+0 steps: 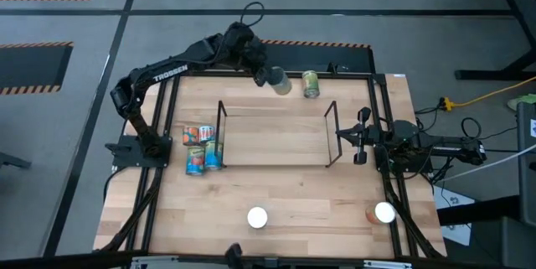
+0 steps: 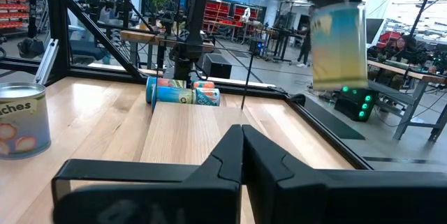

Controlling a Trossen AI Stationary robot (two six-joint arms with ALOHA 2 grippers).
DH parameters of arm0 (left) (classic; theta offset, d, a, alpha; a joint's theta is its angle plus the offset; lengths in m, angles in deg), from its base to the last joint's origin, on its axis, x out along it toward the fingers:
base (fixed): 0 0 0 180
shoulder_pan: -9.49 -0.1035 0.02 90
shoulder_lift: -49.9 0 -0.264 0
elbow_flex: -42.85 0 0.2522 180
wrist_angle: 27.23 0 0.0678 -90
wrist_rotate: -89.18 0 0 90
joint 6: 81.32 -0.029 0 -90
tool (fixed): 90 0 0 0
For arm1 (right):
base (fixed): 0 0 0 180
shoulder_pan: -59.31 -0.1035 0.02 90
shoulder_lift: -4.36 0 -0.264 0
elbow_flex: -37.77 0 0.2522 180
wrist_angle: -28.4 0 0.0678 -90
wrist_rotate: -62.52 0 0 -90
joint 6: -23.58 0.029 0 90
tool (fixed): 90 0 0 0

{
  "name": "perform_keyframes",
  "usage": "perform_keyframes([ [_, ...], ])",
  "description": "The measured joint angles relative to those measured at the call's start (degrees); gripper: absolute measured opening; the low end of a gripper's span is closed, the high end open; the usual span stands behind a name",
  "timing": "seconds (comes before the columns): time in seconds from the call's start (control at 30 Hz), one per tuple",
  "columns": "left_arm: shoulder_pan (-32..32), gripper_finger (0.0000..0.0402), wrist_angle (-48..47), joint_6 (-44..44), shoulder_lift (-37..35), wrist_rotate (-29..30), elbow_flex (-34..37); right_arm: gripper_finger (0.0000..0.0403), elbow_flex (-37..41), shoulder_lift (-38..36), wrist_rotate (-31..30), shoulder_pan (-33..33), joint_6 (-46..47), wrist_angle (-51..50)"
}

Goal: Pick and place cans onto a shelf
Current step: Put the canned carrots on the shelf

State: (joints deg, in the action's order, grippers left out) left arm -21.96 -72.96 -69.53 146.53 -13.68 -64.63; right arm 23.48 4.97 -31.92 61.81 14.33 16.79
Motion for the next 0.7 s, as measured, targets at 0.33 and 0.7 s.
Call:
perform_keyframes([
  [0.33,8.7,0.0,-3.3,1.8,0.0,3.4,-1.1,0.0011,0.0,0.0,0.0,0.0,0.0,0.0],
  [0.7,13.8,0.0,-8.2,1.8,3.3,13.2,-1.1,0.0011,0.0,0.0,0.0,0.0,0.0,0.0],
])
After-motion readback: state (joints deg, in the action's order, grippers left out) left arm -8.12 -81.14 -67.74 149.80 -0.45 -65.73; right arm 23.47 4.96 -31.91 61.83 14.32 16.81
